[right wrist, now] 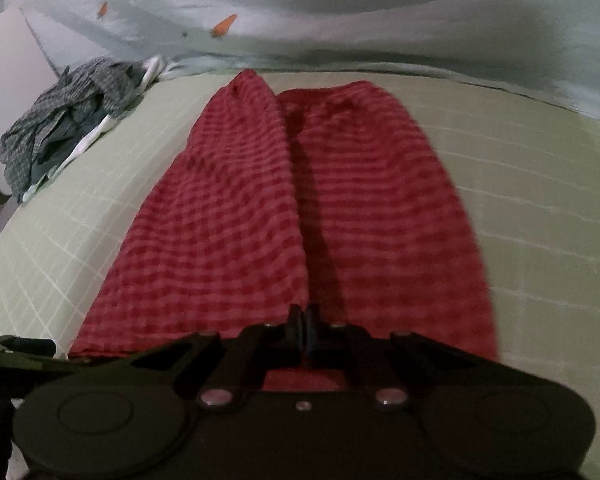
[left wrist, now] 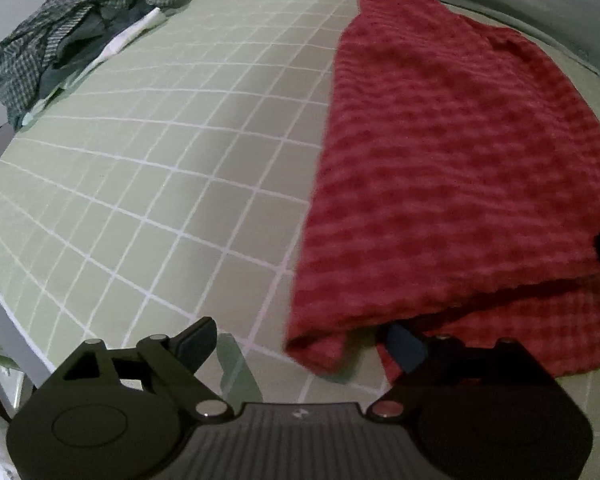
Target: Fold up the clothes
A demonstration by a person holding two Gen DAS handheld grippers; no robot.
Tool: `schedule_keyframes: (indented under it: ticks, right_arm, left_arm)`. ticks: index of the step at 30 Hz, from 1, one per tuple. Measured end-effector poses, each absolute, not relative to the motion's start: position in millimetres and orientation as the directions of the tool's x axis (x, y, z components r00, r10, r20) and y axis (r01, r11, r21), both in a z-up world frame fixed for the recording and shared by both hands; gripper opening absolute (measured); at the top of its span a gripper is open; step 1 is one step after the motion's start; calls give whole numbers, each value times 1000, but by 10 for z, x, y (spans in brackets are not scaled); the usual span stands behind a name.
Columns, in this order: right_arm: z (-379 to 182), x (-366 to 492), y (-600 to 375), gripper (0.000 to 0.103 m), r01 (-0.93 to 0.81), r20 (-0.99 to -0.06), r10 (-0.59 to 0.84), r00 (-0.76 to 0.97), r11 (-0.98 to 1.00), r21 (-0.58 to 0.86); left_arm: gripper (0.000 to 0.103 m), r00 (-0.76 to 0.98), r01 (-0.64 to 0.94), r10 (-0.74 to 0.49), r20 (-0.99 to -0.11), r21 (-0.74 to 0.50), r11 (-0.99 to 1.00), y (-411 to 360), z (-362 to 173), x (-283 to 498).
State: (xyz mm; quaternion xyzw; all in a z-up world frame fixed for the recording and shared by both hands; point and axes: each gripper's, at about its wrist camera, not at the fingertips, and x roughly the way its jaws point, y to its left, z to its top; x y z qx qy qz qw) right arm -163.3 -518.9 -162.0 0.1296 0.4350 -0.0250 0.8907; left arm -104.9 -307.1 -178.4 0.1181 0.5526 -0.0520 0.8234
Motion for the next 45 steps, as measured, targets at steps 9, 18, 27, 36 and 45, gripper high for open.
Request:
schedule_keyframes:
  ticks: [9, 18, 27, 36, 45]
  right_arm:
    - [-1562, -2078, -5488, 2, 316, -782, -48, 621, 929, 194]
    - [-1694, -2367, -5628, 2, 435, -816, -125, 564, 885, 166]
    - [-1835, -2434, -5535, 3, 458, -853, -133, 504, 879, 134]
    - [-1826, -2384, -5468, 9, 446, -855, -155, 494, 890, 96]
    - [-1808, -2306, -5345, 54, 428, -878, -138, 458, 900, 82]
  left_arm:
    - [91, 436, 242, 69, -897, 190, 951, -3011, -1781, -1197]
    - [91, 431, 247, 81, -899, 204, 947, -2911, -1761, -1354]
    - [91, 406, 235, 78, -911, 187, 954, -2828, -1760, -1411]
    - [94, 402, 235, 75, -912, 182, 955, -2809, -1787, -1374]
    - [95, 315, 246, 13, -949, 95, 965, -2686, -1755, -1231]
